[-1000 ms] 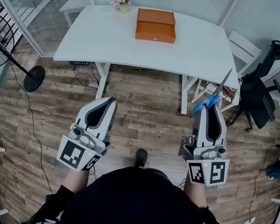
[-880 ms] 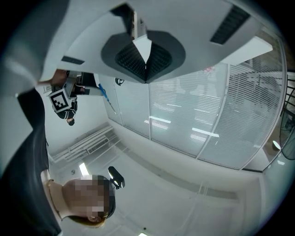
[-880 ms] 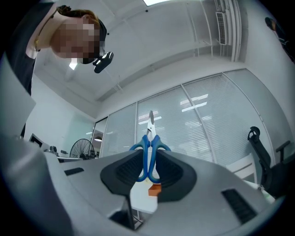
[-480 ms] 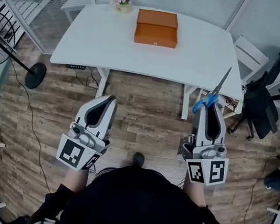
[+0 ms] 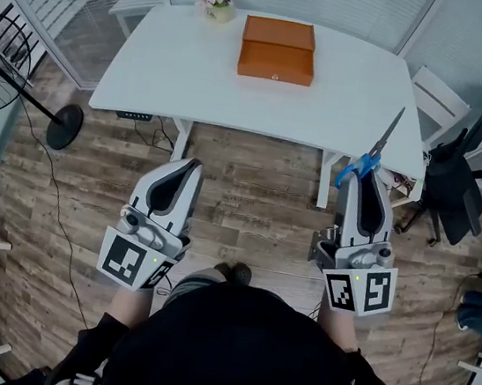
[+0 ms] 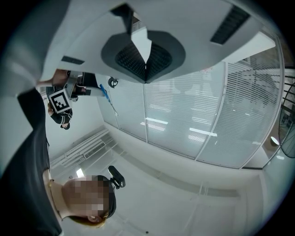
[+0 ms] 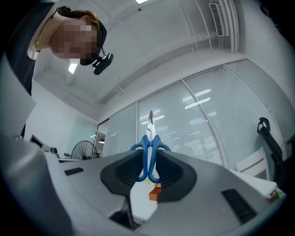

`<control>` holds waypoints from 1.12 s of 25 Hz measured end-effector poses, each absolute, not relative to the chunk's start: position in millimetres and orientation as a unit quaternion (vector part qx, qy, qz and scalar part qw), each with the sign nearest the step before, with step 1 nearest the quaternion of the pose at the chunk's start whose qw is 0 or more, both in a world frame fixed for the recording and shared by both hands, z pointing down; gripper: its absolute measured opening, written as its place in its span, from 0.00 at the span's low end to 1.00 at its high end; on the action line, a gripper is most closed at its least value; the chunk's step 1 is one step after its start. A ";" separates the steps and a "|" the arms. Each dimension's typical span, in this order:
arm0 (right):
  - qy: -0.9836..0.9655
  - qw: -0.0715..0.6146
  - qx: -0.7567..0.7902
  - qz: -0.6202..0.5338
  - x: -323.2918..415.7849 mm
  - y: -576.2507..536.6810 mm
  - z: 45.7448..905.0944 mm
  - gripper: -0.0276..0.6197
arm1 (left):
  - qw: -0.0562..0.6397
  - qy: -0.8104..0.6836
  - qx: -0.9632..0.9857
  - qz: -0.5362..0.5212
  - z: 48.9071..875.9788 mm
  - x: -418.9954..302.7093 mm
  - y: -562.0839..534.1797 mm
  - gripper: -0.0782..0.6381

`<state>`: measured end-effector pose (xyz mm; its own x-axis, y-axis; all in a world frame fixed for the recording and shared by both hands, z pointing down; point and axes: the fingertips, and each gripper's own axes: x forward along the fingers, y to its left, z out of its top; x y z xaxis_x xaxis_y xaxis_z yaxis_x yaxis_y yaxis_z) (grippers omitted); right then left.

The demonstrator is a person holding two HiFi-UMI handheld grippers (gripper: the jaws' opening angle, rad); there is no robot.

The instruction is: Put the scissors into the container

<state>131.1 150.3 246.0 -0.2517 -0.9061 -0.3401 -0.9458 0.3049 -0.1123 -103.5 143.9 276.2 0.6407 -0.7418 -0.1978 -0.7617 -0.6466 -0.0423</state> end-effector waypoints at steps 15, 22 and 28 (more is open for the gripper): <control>0.785 0.170 -0.593 0.065 120.3 156.6 239.1 0.18 | 0.061 0.395 -0.912 0.094 261.9 -104.0 142.3 0.12; 0.782 0.173 -0.595 0.069 132.3 162.3 237.0 0.18 | 0.066 0.397 -0.911 0.086 265.7 -99.7 145.6 0.12; 0.784 0.173 -0.592 0.070 143.1 163.8 240.5 0.18 | 0.070 0.399 -0.910 0.090 267.6 -87.9 147.6 0.12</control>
<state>143.1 163.8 240.5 -0.2393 -0.9042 -0.3537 -0.9525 0.2893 -0.0951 -87.9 147.6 267.6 0.6655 -0.7135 -0.2190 -0.7385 -0.6719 -0.0552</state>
